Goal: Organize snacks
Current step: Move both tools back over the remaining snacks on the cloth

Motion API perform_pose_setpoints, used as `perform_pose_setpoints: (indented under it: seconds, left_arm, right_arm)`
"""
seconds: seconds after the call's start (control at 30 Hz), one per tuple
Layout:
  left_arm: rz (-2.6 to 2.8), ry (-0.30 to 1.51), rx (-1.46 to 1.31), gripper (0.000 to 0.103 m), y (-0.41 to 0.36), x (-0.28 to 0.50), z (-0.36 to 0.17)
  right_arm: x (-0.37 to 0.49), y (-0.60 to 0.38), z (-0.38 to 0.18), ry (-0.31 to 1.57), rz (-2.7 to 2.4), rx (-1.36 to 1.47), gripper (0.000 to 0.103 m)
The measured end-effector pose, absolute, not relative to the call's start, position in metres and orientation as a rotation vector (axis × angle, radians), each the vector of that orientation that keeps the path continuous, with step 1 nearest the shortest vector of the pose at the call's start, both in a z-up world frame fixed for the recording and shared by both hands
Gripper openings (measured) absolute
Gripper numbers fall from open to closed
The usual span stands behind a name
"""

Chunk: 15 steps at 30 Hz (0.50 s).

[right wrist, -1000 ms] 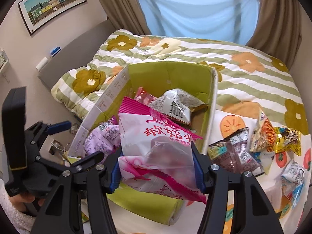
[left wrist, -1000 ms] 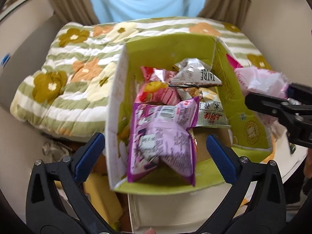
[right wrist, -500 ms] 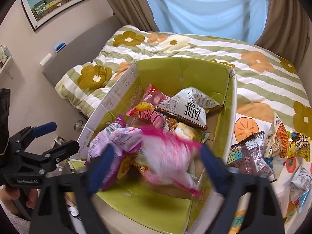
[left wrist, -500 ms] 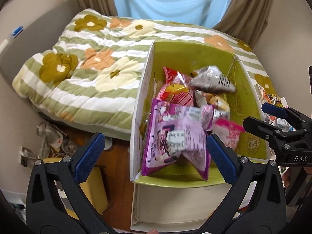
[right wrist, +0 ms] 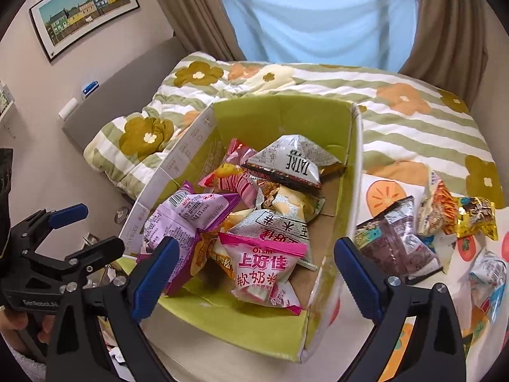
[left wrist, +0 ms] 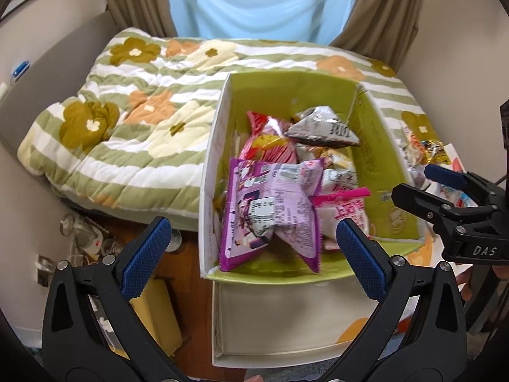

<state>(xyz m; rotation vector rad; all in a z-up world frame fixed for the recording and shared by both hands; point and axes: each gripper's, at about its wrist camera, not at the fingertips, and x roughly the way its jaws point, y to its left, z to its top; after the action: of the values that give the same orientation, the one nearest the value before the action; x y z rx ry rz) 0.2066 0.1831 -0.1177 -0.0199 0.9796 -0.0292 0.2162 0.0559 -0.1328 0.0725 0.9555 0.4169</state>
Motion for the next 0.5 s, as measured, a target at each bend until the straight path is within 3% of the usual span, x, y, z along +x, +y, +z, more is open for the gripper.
perform_pose_setpoints:
  seconds: [0.5]
  left_arm:
    - [-0.258,0.883,0.042,0.103,0.079,0.201,-0.084]
  right_arm:
    - [0.16,-0.059,-0.099,0.848,0.164,0.181,0.103]
